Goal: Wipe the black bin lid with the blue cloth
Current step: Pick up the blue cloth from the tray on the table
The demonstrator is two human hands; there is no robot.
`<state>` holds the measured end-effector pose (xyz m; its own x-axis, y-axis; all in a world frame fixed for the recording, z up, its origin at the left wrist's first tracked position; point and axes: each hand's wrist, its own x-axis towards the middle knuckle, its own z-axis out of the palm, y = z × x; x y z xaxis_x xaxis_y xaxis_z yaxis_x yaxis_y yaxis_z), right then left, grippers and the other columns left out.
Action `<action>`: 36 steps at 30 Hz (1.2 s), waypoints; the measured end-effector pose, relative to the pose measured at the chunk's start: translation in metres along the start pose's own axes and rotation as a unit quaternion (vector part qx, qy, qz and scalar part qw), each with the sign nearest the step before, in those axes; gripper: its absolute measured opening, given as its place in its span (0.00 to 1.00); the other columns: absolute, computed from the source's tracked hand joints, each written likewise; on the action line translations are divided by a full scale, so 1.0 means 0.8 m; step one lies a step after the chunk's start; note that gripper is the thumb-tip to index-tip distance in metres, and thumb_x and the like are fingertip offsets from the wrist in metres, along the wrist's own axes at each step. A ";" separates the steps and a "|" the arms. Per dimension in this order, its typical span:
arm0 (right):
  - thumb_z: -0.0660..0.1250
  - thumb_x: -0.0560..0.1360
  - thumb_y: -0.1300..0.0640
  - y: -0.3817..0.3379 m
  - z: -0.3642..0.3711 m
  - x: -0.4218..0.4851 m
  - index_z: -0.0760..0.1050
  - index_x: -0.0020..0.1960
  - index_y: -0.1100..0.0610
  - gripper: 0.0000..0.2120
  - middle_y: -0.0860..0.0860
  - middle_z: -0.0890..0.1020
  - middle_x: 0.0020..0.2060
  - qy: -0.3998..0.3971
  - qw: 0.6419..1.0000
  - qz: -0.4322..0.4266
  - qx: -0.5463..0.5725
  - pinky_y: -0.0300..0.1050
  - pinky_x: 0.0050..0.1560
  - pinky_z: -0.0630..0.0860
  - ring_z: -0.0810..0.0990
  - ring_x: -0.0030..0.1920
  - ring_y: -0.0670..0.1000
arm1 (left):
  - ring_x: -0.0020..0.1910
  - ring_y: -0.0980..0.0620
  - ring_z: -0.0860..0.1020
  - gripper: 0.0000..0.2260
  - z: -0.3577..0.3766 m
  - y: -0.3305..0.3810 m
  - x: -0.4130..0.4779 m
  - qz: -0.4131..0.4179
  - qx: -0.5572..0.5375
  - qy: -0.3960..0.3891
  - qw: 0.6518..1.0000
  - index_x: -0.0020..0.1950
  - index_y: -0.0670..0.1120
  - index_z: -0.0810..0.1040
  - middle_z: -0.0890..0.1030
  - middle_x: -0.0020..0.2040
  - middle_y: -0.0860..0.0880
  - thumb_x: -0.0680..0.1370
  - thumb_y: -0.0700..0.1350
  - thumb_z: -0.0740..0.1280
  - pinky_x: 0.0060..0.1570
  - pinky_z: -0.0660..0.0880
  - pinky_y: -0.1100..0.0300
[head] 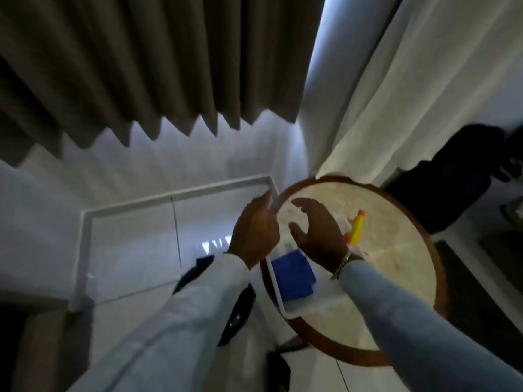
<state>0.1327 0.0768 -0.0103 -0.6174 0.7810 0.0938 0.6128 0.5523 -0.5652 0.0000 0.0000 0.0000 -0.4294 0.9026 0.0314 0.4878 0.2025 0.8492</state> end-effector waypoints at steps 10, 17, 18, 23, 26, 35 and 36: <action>0.72 0.70 0.50 0.179 0.157 -0.073 0.68 0.63 0.56 0.26 0.57 0.76 0.60 -0.117 0.967 0.219 0.062 0.48 0.56 0.72 0.74 0.58 0.57 | 0.70 0.38 0.67 0.30 0.209 -0.139 0.012 -0.078 0.288 -0.314 0.902 0.74 0.38 0.56 0.67 0.71 0.36 0.76 0.42 0.65 0.71 0.63 0.48; 0.70 0.69 0.64 0.202 0.189 -0.069 0.66 0.67 0.60 0.28 0.61 0.77 0.59 -0.078 0.964 0.243 0.074 0.49 0.56 0.72 0.76 0.58 0.61 | 0.60 0.36 0.71 0.22 0.246 -0.155 0.036 -0.092 0.321 -0.260 0.906 0.63 0.42 0.68 0.71 0.61 0.38 0.71 0.41 0.69 0.57 0.72 0.42; 0.70 0.69 0.65 0.201 0.187 -0.068 0.68 0.65 0.61 0.26 0.60 0.79 0.57 -0.079 0.964 0.240 0.086 0.48 0.53 0.73 0.78 0.56 0.61 | 0.59 0.36 0.72 0.20 0.245 -0.155 0.037 -0.102 0.293 -0.258 0.915 0.62 0.41 0.69 0.71 0.60 0.38 0.71 0.40 0.69 0.57 0.73 0.42; 0.73 0.67 0.65 0.184 0.156 -0.070 0.77 0.56 0.57 0.18 0.50 0.81 0.43 -0.057 0.961 0.227 0.144 0.34 0.41 0.70 0.78 0.43 0.51 | 0.52 0.38 0.76 0.16 0.211 -0.146 0.030 -0.105 0.102 -0.221 0.964 0.54 0.39 0.72 0.75 0.53 0.38 0.68 0.35 0.69 0.53 0.75 0.45; 0.74 0.67 0.64 0.162 0.132 -0.068 0.77 0.57 0.56 0.19 0.46 0.80 0.44 -0.062 0.960 0.208 0.176 0.36 0.44 0.75 0.79 0.43 0.46 | 0.47 0.46 0.78 0.14 0.168 -0.137 0.017 -0.099 -0.036 -0.176 0.979 0.52 0.39 0.75 0.79 0.47 0.42 0.68 0.31 0.67 0.43 0.76 0.60; 0.76 0.64 0.63 0.041 0.195 -0.030 0.65 0.63 0.51 0.33 0.50 0.76 0.57 -0.193 0.922 0.085 0.324 0.38 0.50 0.79 0.79 0.54 0.42 | 0.49 0.51 0.83 0.15 0.000 -0.236 -0.043 -0.126 -0.289 -0.144 0.938 0.56 0.42 0.75 0.84 0.48 0.46 0.71 0.32 0.71 0.47 0.80 0.59; 0.76 0.65 0.64 0.032 0.219 -0.029 0.67 0.62 0.51 0.31 0.47 0.78 0.54 -0.213 0.914 0.107 0.328 0.33 0.46 0.78 0.80 0.51 0.38 | 0.49 0.49 0.83 0.15 -0.011 -0.258 -0.049 -0.131 -0.293 -0.131 0.938 0.55 0.42 0.75 0.84 0.49 0.45 0.71 0.32 0.72 0.49 0.80 0.56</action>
<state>0.0762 0.0222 -0.1705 -0.7399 0.5891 -0.3249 0.4000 -0.0030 -0.9165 -0.0907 -0.0802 -0.1722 -0.2366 0.9290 -0.2846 -0.1436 0.2563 0.9559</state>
